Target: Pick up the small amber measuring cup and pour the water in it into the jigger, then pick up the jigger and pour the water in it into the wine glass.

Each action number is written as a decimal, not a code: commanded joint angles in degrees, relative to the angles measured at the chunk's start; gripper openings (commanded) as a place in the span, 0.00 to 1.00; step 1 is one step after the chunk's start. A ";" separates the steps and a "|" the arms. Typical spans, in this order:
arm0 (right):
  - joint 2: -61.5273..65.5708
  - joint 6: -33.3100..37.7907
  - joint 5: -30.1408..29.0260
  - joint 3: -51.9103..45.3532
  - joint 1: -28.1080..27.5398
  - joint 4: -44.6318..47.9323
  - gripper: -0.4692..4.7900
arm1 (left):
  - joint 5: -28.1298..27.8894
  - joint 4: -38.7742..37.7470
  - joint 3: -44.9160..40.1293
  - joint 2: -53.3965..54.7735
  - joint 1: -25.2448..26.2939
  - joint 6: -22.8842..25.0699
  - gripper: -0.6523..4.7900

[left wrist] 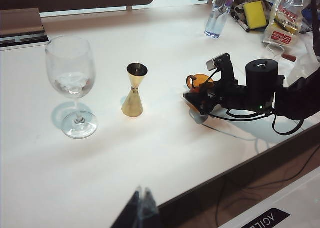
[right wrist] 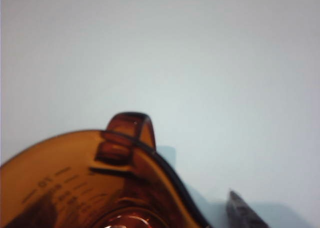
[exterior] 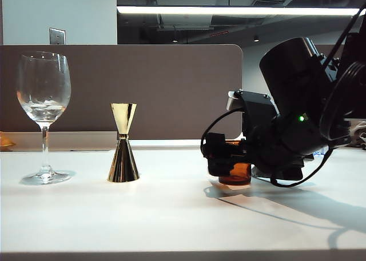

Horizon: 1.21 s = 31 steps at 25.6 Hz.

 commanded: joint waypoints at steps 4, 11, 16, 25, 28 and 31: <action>-2.34 0.04 0.11 0.04 0.20 -0.85 1.00 | 0.02 0.35 0.09 0.04 0.02 -0.02 0.12; -9.88 0.07 1.14 -0.09 0.22 -13.38 1.00 | 0.02 0.35 0.11 0.04 0.02 -0.02 0.12; -16.61 0.07 2.14 -2.29 0.24 -18.78 1.00 | 0.02 0.35 0.11 0.04 0.02 -0.02 0.12; -34.18 0.04 4.63 -9.73 0.24 -30.01 1.00 | 0.02 0.35 0.11 0.04 0.02 -0.02 0.12; -41.83 0.04 6.88 -11.76 0.26 -34.86 1.00 | 0.04 0.35 0.09 0.04 0.02 -0.02 0.12; -49.07 -0.02 9.99 -13.38 0.26 -38.51 1.00 | 0.02 0.35 0.09 0.04 0.02 -0.02 0.12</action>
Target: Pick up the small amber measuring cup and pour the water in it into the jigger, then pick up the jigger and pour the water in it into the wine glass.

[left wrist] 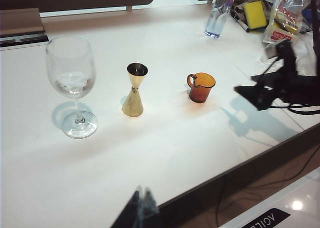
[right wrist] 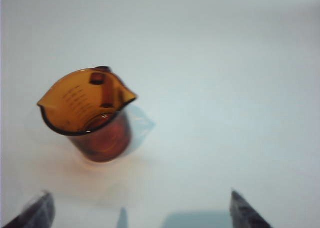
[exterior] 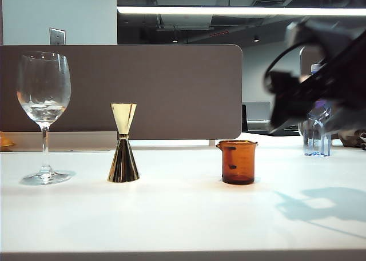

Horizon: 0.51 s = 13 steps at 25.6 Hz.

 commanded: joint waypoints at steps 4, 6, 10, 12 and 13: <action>-15.23 -0.39 3.45 -1.57 0.02 -9.60 1.00 | 0.04 0.35 0.09 0.04 0.02 -0.02 0.12; -17.84 -0.37 -0.70 -1.57 0.02 -9.25 1.00 | 0.02 0.35 0.09 0.04 0.02 -0.02 0.12; -17.73 0.09 -8.33 -1.25 0.57 -3.76 0.90 | 0.02 0.35 0.09 0.04 0.02 -0.02 0.12; -16.50 0.07 -8.46 -1.09 1.88 -0.33 0.90 | 0.02 0.35 0.09 0.04 0.02 -0.02 0.12; -15.80 0.07 -8.22 -0.72 2.75 0.48 0.90 | 0.02 0.35 0.09 0.04 0.02 -0.02 0.12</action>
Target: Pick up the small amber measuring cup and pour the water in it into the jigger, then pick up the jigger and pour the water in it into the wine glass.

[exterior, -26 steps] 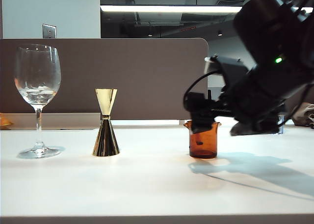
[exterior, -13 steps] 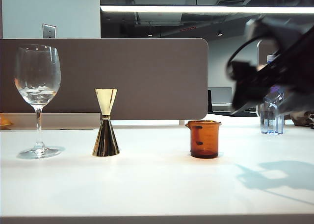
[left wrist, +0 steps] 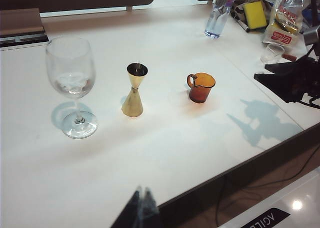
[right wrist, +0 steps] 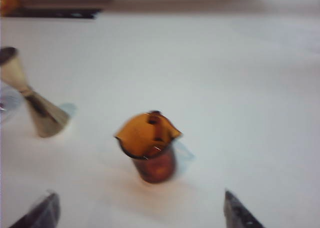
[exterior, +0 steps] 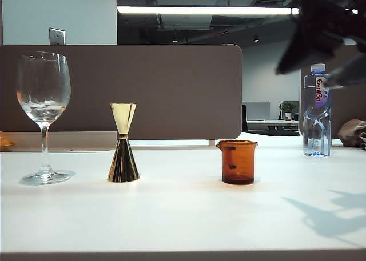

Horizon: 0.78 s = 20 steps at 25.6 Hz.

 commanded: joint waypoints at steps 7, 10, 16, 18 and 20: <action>13.25 -0.79 1.29 7.91 8.07 7.39 0.90 | 0.02 0.35 0.09 0.04 0.02 -0.02 0.12; 19.80 -1.38 1.29 10.82 9.40 10.45 0.90 | 0.02 0.35 0.09 0.04 0.02 -0.02 0.12; 34.67 -1.33 -0.50 16.35 10.78 19.78 0.90 | 0.00 0.35 0.09 0.04 0.02 -0.02 0.12; 40.04 -1.33 -1.25 19.04 10.78 21.66 0.90 | 0.02 0.35 0.09 0.04 0.02 -0.02 0.12; 45.90 -1.33 -2.73 22.10 10.78 24.52 0.90 | 0.02 0.35 0.09 0.04 0.02 -0.02 0.12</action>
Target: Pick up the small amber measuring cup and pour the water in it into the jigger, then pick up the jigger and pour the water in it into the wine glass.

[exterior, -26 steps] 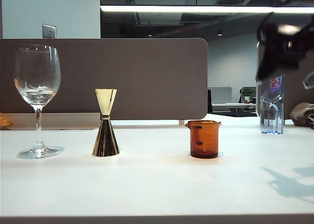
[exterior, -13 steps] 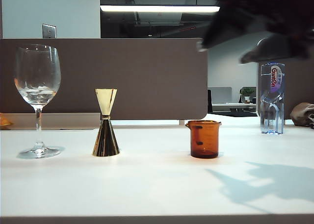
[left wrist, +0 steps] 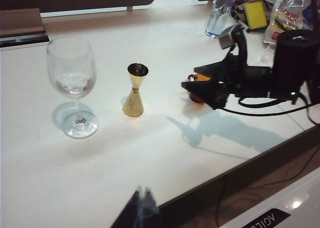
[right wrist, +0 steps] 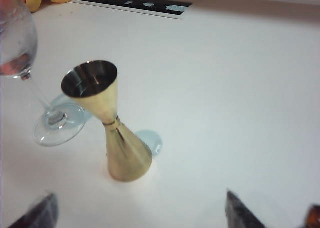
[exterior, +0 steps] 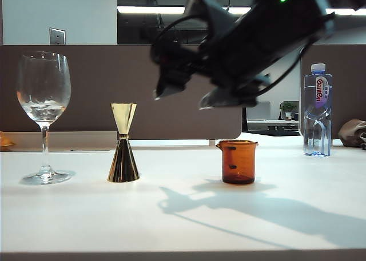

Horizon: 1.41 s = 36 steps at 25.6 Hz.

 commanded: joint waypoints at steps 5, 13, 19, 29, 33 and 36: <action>10.78 -0.15 -3.98 6.86 0.11 5.03 0.90 | 0.07 0.33 0.09 0.07 0.02 0.00 0.12; 17.57 -0.17 -6.54 12.20 0.17 6.36 0.90 | 0.04 0.33 0.09 0.07 0.02 0.00 0.12; 22.23 -0.17 -7.15 15.72 0.17 7.96 0.90 | 0.04 0.33 0.09 0.07 0.02 0.00 0.12; 28.26 -0.17 -7.15 21.55 0.15 8.61 0.90 | 0.04 0.35 0.09 0.07 0.02 0.00 0.12; 29.68 -0.17 -7.17 21.97 0.15 9.81 0.90 | 0.04 0.33 0.09 0.07 0.02 0.00 0.12; 30.82 -0.17 -7.17 22.75 0.11 9.68 0.84 | 0.04 0.33 0.09 0.07 0.02 0.00 0.12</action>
